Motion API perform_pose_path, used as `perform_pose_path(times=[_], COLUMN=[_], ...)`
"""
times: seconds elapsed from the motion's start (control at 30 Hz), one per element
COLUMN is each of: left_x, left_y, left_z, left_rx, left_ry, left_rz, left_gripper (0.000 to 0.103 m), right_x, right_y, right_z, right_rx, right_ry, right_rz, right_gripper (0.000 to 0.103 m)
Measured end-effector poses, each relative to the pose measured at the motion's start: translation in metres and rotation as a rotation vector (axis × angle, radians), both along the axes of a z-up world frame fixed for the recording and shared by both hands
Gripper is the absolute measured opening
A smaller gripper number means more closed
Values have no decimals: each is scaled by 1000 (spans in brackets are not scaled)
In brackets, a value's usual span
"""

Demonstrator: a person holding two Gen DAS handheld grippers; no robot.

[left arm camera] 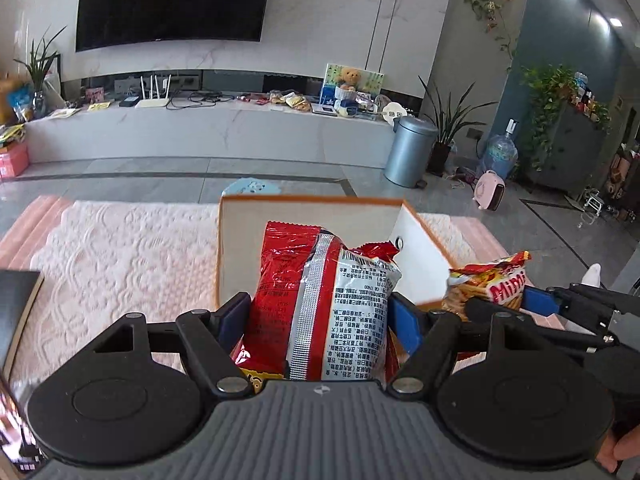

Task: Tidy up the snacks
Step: 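Carry both packets over the orange box and lower them inside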

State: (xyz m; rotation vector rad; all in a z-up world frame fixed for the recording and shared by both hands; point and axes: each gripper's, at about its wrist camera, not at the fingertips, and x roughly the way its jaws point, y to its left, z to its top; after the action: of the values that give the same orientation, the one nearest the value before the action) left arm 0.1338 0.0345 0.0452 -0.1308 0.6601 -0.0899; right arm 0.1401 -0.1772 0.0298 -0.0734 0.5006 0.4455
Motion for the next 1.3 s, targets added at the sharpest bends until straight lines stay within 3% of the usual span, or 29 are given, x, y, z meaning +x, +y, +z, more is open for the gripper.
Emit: perform_pose_path(times=[0.17,0.43,0.57,0.73,1.03,1.3], left_x=[30,86,111,131,148,161], left_y=[-6,-9,-7,-12,-26,-27], left_z=[4,-12,-37,-60,-91,-107], left_rx=[28,83,125,243,374,397], left_ry=[15,82,166,225,306,432], left_rz=[18,-13,-17,-32,-109,-137], left_gripper=[85,85,85,85,85,85], right_x=[27,98,137,177,211,226], right_y=[12,25,45,56,75,77], right_z=[13,9,-10,-47,-88,-102], right_rx=[-36,-45,-88,-99,-203,-192], right_ry=[-24,68,156,315,520,637], right_rz=[12,-6,14,33,91,82], right_gripper=[36,36,36,36,36,36])
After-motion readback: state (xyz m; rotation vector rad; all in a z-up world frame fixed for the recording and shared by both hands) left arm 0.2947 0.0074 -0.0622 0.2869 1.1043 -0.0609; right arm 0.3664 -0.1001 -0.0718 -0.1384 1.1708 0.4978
